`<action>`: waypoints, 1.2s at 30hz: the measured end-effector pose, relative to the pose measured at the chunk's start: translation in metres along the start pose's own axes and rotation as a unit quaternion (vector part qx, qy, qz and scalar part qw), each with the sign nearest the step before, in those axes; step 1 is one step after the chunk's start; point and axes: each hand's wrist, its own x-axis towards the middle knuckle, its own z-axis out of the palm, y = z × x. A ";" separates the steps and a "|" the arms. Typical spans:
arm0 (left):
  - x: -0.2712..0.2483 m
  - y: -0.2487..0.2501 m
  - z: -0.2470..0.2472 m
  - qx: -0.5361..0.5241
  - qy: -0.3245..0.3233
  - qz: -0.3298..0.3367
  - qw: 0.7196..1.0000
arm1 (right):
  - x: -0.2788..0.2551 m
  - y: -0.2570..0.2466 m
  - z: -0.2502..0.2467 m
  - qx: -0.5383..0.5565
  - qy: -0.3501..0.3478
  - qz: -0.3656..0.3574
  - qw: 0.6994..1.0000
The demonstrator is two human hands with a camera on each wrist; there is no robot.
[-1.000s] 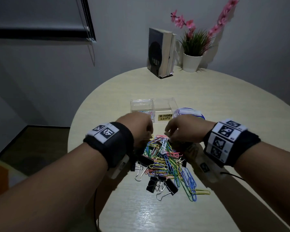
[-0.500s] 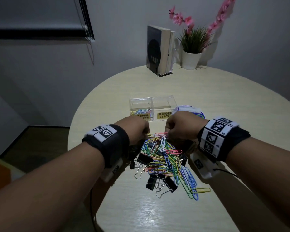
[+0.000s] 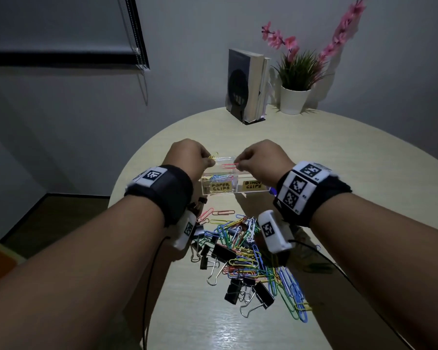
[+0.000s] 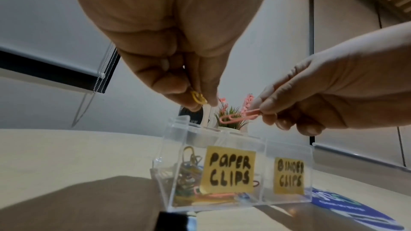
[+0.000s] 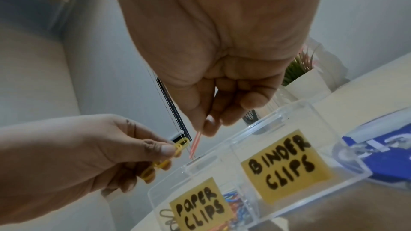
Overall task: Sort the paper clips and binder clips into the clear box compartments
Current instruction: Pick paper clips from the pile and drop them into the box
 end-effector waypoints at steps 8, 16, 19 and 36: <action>-0.017 -0.001 -0.009 0.068 -0.008 0.061 0.996 | -0.026 0.014 -0.002 -0.062 -0.042 -0.028 0.997; -0.056 -0.006 0.013 0.342 -0.176 0.048 0.922 | -0.037 0.014 0.033 -0.263 -0.194 -0.028 0.944; -0.053 -0.011 0.017 0.326 -0.185 0.042 0.926 | -0.039 0.016 0.031 -0.264 -0.216 -0.031 0.940; -0.046 0.000 0.038 0.228 -0.205 0.081 0.948 | -0.052 0.022 0.023 -0.216 -0.181 -0.077 0.956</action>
